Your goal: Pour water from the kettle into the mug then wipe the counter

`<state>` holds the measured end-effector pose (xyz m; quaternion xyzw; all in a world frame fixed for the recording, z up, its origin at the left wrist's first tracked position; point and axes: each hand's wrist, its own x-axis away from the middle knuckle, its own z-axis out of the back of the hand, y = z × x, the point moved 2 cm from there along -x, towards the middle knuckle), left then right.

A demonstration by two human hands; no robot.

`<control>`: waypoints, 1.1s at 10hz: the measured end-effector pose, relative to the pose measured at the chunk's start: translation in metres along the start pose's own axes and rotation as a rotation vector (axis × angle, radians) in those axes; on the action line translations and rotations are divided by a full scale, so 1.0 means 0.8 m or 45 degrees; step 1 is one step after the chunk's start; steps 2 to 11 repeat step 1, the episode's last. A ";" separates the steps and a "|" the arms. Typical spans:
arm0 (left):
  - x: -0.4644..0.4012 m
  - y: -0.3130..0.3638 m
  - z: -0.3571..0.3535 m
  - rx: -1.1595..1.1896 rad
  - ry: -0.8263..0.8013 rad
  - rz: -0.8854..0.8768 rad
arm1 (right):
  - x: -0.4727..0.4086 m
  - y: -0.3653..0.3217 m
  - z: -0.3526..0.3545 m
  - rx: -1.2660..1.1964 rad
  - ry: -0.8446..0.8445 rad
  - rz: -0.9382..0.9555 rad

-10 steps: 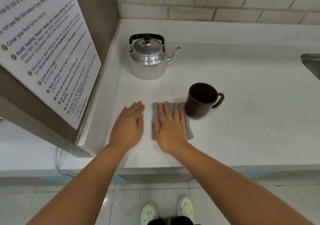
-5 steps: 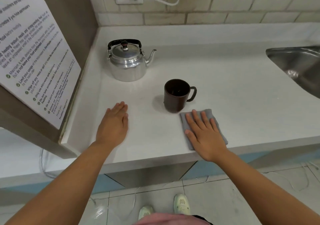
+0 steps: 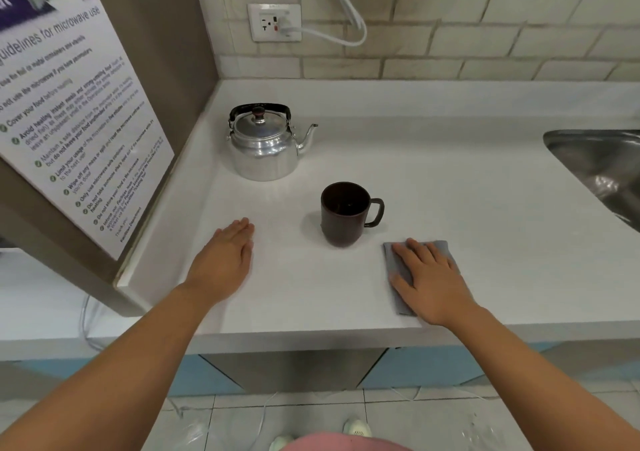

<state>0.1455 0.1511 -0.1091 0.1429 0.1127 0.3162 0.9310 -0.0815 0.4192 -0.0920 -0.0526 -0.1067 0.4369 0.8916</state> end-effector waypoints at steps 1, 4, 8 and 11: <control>-0.025 0.002 0.018 -0.093 -0.217 0.096 | -0.028 -0.007 0.040 0.029 -0.132 -0.046; -0.025 0.002 0.018 -0.093 -0.217 0.096 | -0.028 -0.007 0.040 0.029 -0.132 -0.046; -0.025 0.002 0.018 -0.093 -0.217 0.096 | -0.028 -0.007 0.040 0.029 -0.132 -0.046; -0.025 0.002 0.018 -0.093 -0.217 0.096 | -0.028 -0.007 0.040 0.029 -0.132 -0.046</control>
